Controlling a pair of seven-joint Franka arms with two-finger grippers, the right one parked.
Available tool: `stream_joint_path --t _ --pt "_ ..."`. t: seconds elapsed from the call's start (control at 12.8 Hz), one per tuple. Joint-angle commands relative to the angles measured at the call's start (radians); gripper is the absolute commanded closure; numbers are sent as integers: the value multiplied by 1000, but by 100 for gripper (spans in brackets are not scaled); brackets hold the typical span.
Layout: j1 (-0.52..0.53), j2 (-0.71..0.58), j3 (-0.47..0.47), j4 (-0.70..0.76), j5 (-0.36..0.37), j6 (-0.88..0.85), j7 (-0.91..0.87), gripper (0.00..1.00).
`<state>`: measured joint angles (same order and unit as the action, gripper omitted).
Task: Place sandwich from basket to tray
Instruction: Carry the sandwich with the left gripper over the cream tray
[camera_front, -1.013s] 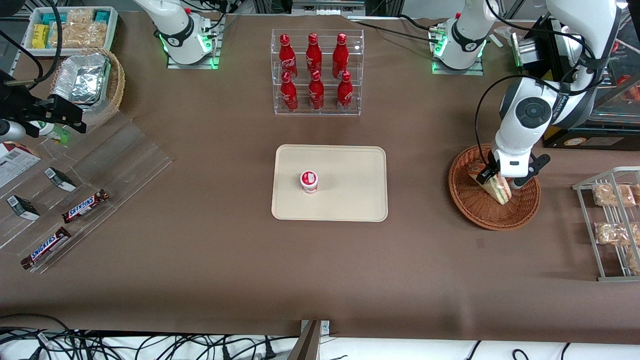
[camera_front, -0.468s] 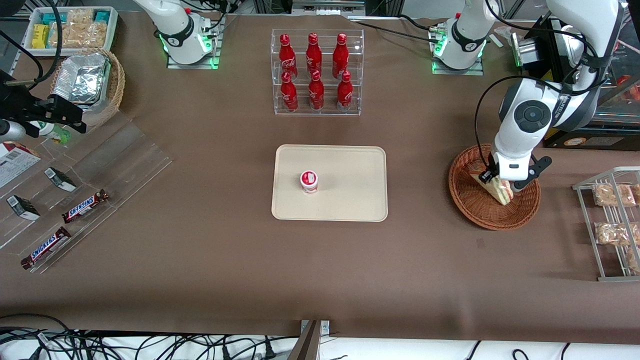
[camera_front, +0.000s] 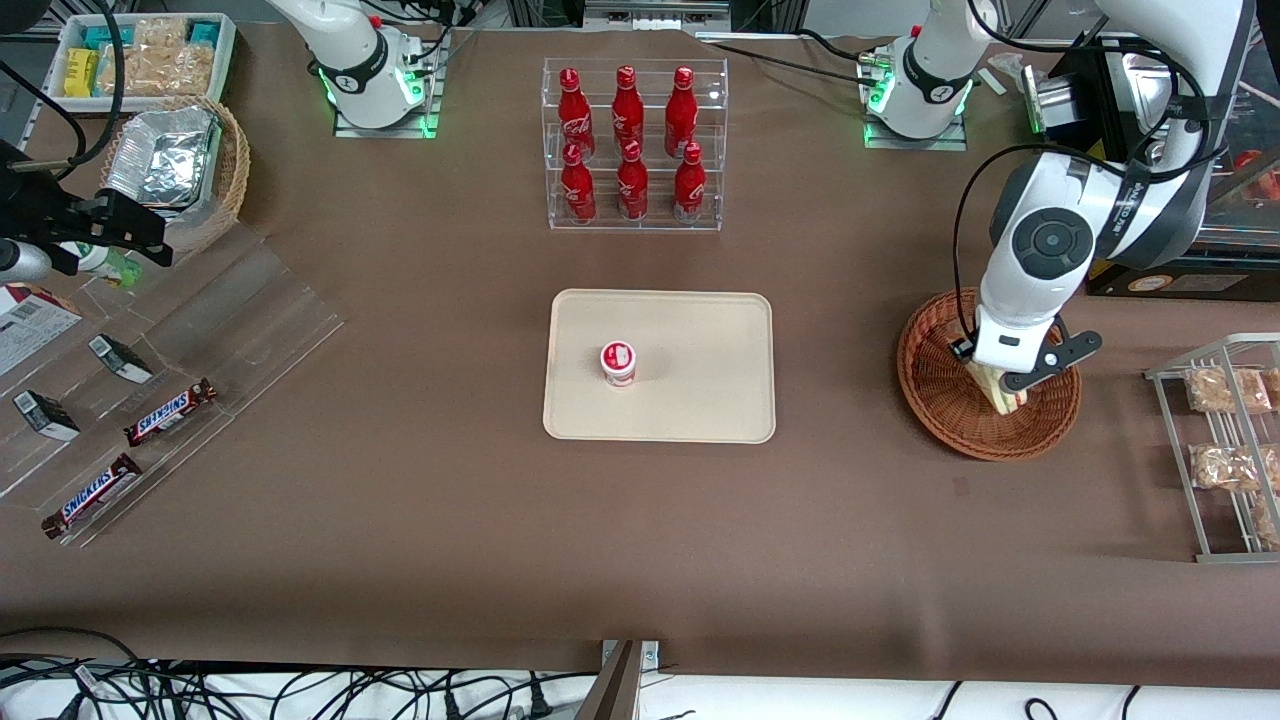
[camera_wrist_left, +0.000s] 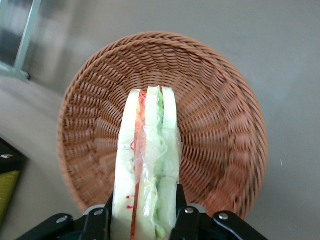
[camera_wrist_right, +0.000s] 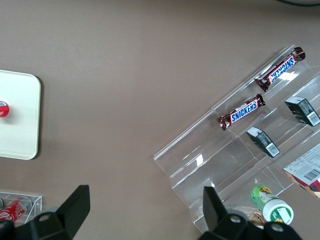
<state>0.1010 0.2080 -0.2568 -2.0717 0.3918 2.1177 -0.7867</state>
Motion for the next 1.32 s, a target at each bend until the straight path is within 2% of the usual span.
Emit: stream_joint_path --t 0.0,0.31,0.62,0.78,1.01,1.25 --pt "5 -7 -35 120 -127 -130 214 56" --pt "0 2 -171 237 -235 -193 248 58" --pt "-4 88 -334 311 -274 -158 185 58" --pt "-4 148 -375 317 -274 -76 178 60" --pt "-75 224 -374 306 -249 52 97 60" --pt "-127 261 -374 300 -147 82 -23 60"
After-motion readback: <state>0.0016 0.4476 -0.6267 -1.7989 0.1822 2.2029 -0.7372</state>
